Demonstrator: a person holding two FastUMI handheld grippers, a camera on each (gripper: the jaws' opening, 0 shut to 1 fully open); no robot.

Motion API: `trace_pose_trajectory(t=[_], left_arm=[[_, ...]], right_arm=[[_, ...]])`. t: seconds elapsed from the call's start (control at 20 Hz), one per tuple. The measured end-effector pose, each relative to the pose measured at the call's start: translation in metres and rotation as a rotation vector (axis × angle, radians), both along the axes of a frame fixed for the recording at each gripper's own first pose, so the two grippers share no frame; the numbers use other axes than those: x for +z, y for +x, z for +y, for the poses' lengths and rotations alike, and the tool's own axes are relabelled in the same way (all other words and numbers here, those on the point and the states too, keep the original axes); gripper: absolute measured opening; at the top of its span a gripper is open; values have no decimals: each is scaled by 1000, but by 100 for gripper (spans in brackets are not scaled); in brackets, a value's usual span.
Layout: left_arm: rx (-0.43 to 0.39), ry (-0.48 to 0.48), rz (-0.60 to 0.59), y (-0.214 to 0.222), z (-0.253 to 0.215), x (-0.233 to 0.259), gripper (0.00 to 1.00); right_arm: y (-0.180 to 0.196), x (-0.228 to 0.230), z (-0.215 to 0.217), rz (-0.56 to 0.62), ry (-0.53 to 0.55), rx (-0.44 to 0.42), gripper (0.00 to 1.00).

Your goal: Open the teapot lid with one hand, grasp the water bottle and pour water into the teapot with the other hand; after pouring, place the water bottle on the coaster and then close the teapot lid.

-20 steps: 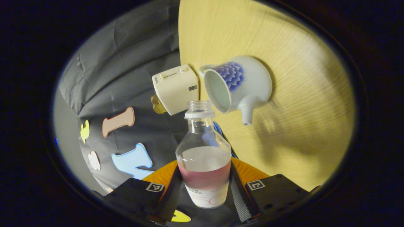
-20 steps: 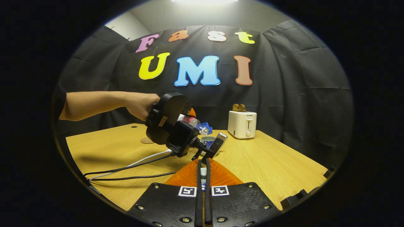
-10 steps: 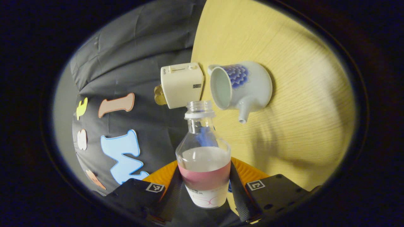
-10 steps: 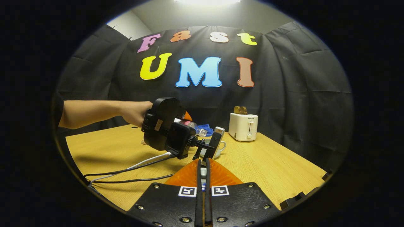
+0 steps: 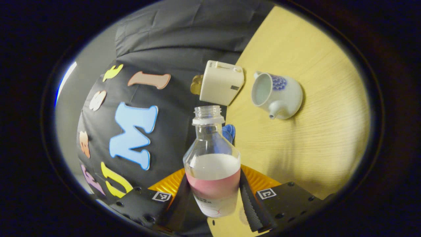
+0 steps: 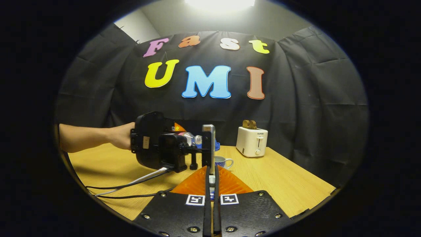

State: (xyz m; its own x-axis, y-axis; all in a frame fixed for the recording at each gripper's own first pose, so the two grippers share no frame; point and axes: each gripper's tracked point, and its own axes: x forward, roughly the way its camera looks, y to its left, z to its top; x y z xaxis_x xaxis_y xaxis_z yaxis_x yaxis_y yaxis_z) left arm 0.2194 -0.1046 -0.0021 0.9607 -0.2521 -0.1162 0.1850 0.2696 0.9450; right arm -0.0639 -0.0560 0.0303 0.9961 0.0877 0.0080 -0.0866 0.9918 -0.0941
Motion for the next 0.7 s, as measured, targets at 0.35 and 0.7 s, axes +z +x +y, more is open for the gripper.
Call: trace_pose_trajectory(t=[0.35,0.7], left_arm=[[107,-518,39,0,67,23,87],[155,-1071,64,-1,125,43,87]], right_arm=[[54,2,17,10,35,41,3],[91,-8,31,41,63,62,3]])
